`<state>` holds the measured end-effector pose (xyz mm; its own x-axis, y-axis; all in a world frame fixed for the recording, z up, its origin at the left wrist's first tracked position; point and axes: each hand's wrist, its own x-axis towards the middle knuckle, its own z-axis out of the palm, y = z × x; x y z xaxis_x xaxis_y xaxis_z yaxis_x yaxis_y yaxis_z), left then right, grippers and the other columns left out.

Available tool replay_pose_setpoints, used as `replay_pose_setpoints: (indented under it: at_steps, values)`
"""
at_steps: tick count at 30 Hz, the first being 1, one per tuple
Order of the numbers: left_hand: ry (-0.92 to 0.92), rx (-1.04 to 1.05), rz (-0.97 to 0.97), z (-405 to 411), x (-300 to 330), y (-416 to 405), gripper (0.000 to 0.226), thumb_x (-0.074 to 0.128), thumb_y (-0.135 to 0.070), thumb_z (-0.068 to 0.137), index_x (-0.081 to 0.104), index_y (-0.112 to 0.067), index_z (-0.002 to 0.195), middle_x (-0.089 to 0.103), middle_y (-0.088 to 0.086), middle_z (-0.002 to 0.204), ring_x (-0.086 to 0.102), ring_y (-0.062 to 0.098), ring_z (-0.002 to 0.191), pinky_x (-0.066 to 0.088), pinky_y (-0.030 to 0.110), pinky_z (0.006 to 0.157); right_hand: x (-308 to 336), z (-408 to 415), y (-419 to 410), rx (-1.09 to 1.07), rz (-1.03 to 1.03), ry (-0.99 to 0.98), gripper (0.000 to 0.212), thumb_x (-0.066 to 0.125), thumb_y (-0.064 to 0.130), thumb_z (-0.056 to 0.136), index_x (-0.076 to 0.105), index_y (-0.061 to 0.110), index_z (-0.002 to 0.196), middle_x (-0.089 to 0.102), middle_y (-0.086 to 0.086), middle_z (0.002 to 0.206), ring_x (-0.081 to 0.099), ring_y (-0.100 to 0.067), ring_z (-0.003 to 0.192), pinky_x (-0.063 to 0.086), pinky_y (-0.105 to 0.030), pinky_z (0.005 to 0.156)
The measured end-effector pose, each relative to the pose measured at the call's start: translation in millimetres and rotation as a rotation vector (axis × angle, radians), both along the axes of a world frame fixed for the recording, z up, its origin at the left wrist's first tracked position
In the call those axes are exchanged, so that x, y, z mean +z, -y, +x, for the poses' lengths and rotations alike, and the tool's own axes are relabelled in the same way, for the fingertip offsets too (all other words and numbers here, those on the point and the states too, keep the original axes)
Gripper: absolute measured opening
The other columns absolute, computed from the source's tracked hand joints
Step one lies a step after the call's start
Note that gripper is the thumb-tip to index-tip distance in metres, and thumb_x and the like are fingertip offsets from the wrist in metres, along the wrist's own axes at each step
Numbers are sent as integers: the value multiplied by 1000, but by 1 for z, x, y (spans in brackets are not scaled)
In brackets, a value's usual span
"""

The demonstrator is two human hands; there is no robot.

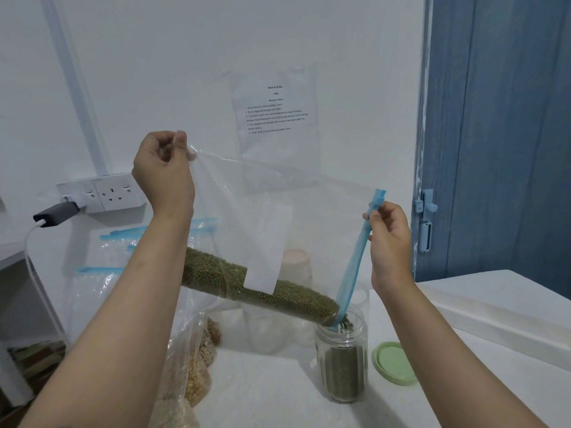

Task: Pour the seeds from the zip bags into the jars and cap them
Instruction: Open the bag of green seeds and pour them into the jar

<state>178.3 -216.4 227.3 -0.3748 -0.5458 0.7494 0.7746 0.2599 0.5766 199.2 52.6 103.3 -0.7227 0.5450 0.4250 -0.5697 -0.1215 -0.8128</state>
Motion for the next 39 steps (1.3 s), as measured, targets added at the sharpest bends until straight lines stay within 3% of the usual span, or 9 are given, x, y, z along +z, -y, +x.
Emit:
replay_pose_setpoints:
  at_steps: [39]
  values:
    - [8, 17, -3, -1, -2, 4, 17, 64, -28, 94, 58, -33, 79, 66, -6, 66, 64, 8, 69, 55, 34, 87, 1, -2, 3, -6, 12, 11, 23, 47, 12, 103, 57, 31, 96, 64, 11, 91, 57, -3, 90, 43, -25, 85]
